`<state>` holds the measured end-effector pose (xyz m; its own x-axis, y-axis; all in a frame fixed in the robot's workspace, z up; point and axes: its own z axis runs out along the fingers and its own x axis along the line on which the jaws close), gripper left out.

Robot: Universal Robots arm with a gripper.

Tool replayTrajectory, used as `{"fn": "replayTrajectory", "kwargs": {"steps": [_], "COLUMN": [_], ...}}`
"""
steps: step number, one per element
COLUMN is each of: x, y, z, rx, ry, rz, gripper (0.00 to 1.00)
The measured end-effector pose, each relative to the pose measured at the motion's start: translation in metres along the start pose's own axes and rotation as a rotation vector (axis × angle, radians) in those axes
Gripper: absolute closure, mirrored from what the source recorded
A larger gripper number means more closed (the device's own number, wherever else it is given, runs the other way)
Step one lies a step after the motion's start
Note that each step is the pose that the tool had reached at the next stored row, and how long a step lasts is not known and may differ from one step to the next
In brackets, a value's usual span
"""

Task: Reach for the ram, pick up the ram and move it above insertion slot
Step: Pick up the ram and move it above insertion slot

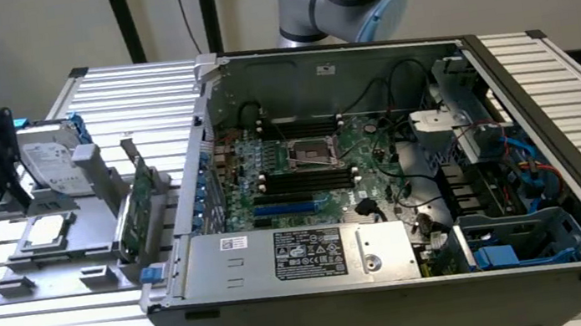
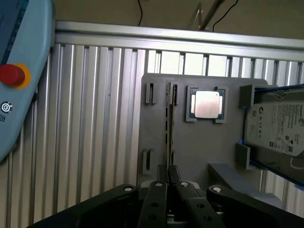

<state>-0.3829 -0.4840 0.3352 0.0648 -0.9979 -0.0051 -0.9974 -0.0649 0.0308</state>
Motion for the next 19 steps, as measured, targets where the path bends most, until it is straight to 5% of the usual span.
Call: {"fn": "replayTrajectory", "kwargs": {"steps": [19], "x": [-0.029], "y": [-0.0197], "z": [-0.0401], "rx": [0.0000], "ry": [-0.0001], "rz": [0.000], "gripper": [0.87]}}
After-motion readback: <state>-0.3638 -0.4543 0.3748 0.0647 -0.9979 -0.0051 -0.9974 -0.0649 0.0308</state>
